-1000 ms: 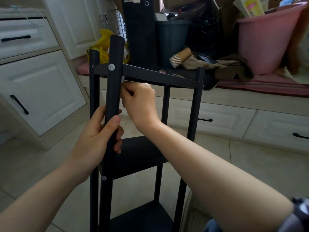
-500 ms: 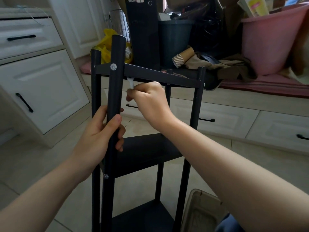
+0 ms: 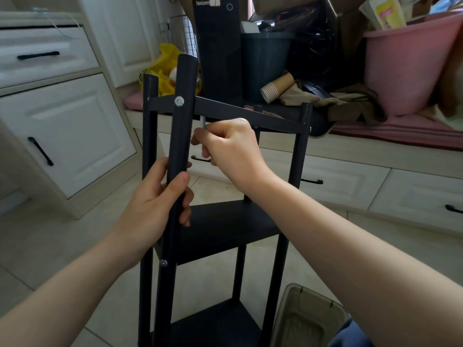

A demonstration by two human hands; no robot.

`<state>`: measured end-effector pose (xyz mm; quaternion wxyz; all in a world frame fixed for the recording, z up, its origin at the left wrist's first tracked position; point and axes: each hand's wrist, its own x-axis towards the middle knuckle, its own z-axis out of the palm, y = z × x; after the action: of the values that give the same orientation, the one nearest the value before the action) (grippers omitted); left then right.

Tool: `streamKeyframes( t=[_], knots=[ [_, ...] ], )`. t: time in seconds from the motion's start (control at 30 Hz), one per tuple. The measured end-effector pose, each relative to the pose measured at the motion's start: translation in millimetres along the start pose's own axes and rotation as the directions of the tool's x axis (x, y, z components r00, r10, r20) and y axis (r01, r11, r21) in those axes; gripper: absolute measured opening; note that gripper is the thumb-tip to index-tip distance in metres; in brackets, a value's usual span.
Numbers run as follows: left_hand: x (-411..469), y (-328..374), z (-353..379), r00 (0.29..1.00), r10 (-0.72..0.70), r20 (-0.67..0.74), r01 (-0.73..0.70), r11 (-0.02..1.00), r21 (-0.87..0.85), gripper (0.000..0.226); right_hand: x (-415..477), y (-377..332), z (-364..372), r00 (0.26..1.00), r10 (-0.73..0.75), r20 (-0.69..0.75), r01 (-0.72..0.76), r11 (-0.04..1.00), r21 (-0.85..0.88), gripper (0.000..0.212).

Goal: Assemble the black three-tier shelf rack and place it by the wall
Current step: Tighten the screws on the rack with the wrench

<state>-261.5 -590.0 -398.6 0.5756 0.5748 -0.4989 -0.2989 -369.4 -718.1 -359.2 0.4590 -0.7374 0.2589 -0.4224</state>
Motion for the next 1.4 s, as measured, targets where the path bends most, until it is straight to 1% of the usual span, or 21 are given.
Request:
streamKeyframes(
  t=[0.2,0.3,0.43,0.5,0.63,0.77,0.93,1.03,1.17,1.27,1.4],
  knots=[
    [-1,-1,-2,1.0,0.015,0.001,-0.015,1.0,0.019,0.028,0,0,6,0.998,-0.054,-0.042,0.054,0.998,-0.009,0.025],
    [-1,-2,-2,1.0,0.02,0.006,-0.02,1.0,0.018,0.026,-2,0,12,0.997,-0.066,-0.043,0.067,0.997,0.035,0.025],
    [-1,-4,-2,0.999,0.032,0.012,-0.032,0.999,0.011,0.01,-1,2,23,0.995,-0.056,-0.085,0.064,0.994,0.093,0.023],
    [-1,-4,-1,1.0,0.029,0.011,-0.029,1.0,0.007,0.012,0,4,30,0.992,-0.043,-0.119,0.058,0.99,0.125,0.024],
    [-1,-3,-1,0.999,0.029,0.02,-0.029,1.0,0.01,0.016,2,9,43,0.974,-0.077,-0.214,0.109,0.983,0.145,0.023],
    [-1,-3,-2,0.999,0.027,0.027,-0.028,1.0,0.01,0.019,3,11,50,0.963,-0.096,-0.253,0.14,0.977,0.159,0.021],
    [-1,-3,-4,0.999,0.02,0.033,-0.021,1.0,0.012,0.018,3,11,43,0.965,-0.13,-0.228,0.163,0.978,0.129,0.025],
    [-1,-3,-5,1.0,0.01,0.026,-0.01,1.0,0.007,0.018,1,11,36,0.98,-0.097,-0.173,0.119,0.986,0.12,0.028],
    [-3,-2,-7,1.0,-0.002,0.028,0.002,1.0,0.001,0.032,-1,10,23,0.995,-0.037,-0.098,0.046,0.994,0.096,0.031],
    [-4,-2,-7,0.999,-0.011,0.035,0.011,1.0,-0.01,0.034,-1,9,17,0.994,-0.049,-0.095,0.057,0.995,0.083,0.036],
    [-4,-3,-6,0.999,-0.007,0.043,0.008,1.0,-0.025,0.031,-4,7,14,0.993,-0.074,-0.09,0.08,0.995,0.066,0.035]
  ],
)
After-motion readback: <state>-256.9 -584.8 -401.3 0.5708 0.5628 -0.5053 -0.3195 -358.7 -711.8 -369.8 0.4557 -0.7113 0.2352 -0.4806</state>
